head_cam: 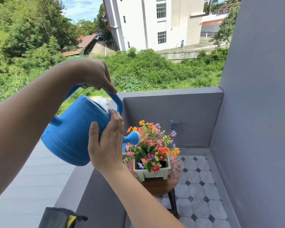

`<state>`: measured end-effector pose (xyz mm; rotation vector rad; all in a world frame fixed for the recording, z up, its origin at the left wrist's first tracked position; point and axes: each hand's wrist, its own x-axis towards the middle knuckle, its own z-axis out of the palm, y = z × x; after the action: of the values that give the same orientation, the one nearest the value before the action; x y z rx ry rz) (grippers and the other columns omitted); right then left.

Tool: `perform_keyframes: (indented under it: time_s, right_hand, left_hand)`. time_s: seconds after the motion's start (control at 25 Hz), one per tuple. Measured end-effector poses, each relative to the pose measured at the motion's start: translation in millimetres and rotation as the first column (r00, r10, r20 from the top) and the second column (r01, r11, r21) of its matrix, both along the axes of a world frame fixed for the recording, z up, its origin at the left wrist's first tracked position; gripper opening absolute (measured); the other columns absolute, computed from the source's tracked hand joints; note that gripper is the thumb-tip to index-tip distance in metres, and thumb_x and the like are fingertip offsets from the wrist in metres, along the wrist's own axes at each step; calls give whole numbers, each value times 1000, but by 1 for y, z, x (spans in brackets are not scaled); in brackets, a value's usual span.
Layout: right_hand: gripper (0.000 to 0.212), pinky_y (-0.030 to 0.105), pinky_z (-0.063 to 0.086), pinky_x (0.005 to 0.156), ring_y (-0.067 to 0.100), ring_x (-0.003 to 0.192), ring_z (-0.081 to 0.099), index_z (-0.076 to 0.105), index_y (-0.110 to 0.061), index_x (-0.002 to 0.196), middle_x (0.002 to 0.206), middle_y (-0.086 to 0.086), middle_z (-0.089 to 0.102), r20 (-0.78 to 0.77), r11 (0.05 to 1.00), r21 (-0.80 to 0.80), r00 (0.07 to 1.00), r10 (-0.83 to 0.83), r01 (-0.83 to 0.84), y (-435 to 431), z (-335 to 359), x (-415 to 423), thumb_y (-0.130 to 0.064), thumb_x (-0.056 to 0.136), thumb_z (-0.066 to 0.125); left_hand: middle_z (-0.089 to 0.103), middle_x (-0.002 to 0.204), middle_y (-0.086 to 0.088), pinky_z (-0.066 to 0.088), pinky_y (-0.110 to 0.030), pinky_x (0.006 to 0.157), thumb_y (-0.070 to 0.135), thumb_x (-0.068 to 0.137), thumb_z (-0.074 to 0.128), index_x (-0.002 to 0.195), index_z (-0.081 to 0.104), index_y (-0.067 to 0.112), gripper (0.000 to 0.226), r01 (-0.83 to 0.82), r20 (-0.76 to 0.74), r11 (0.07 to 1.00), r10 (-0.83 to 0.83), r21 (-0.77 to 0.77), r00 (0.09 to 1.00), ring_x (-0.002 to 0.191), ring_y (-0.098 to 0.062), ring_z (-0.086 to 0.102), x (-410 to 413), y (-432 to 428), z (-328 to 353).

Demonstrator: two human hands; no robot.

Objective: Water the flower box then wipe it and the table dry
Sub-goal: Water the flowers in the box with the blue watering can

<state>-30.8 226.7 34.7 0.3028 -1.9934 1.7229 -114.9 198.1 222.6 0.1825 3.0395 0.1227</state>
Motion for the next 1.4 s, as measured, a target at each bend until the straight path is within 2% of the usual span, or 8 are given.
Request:
perform_keyframes:
  time_s: [0.12, 0.36, 0.52, 0.6, 0.8, 1.04, 1.2, 1.4]
  right_hand:
    - [74, 44, 21, 118, 16, 143, 21, 28, -8, 143, 149, 4, 32, 14, 1000, -7, 1000, 19, -19, -3, -5, 9, -60, 93, 18]
    - [72, 45, 21, 119, 12, 144, 19, 29, -11, 142, 149, 1, 31, 33, 998, -4, 997, -63, 64, 14, -23, 17, -60, 93, 15]
    - [69, 49, 22, 118, 19, 145, 21, 30, -7, 142, 150, 7, 32, 4, 998, 38, 998, -58, 58, 27, -20, 0, -57, 95, 23]
    - [64, 50, 22, 117, 22, 144, 22, 31, -4, 142, 149, 11, 33, -15, 999, 34, 999, -35, 35, 26, -16, -9, -48, 95, 29]
    - [66, 45, 22, 117, 27, 141, 26, 32, -1, 140, 148, 14, 36, -22, 999, 17, 999, 49, -48, 10, -8, -16, -46, 93, 29]
    - [66, 40, 18, 119, 22, 142, 22, 31, -2, 141, 148, 11, 34, 14, 997, 15, 997, 74, -75, 2, -15, 3, -46, 93, 29]
    - [65, 40, 16, 120, 18, 144, 21, 33, -5, 140, 147, 7, 35, 15, 1000, 25, 1000, -8, 7, 7, -24, 11, -52, 96, 27]
    - [72, 45, 20, 120, 19, 145, 21, 34, -8, 141, 150, 7, 36, -14, 991, 114, 998, -63, 65, 16, -40, -3, -58, 93, 13]
  left_hand:
    - [49, 50, -2, 26, -18, 37, 38, 74, 75, 83, 77, 12, 27, -12, 44, 1000, 13, -3, 999, 34, -15, 30, 3, -1, -6]
    - [50, 51, -2, 27, -16, 36, 39, 74, 75, 83, 76, 12, 29, 33, 88, 999, -35, 21, 995, 35, -16, 32, 3, 18, -25]
    - [52, 54, -3, 30, -21, 39, 41, 75, 73, 87, 76, 11, 33, 43, 24, 998, -44, 54, 999, 37, -17, 34, 0, 21, -22]
    - [53, 53, -4, 31, -21, 40, 41, 75, 73, 88, 76, 11, 33, 29, -25, 998, -28, 63, 999, 37, -17, 35, -1, 17, -17]
    - [51, 52, -4, 31, -21, 39, 39, 74, 75, 89, 76, 11, 32, -40, -78, 999, 43, 33, 996, 36, -18, 34, -2, -1, -8]
    - [49, 52, -4, 27, -19, 36, 39, 73, 76, 83, 76, 10, 31, -70, 20, 998, 70, 5, 997, 34, -16, 30, 0, -6, -18]
    - [47, 50, -2, 25, -17, 36, 38, 73, 76, 81, 76, 12, 27, -41, 68, 995, 35, 93, 997, 34, -16, 29, 1, -4, -31]
    - [46, 50, -2, 24, -15, 36, 36, 73, 76, 85, 76, 13, 26, -100, 21, 929, 99, 357, 995, 38, -16, 28, 4, -27, -57]
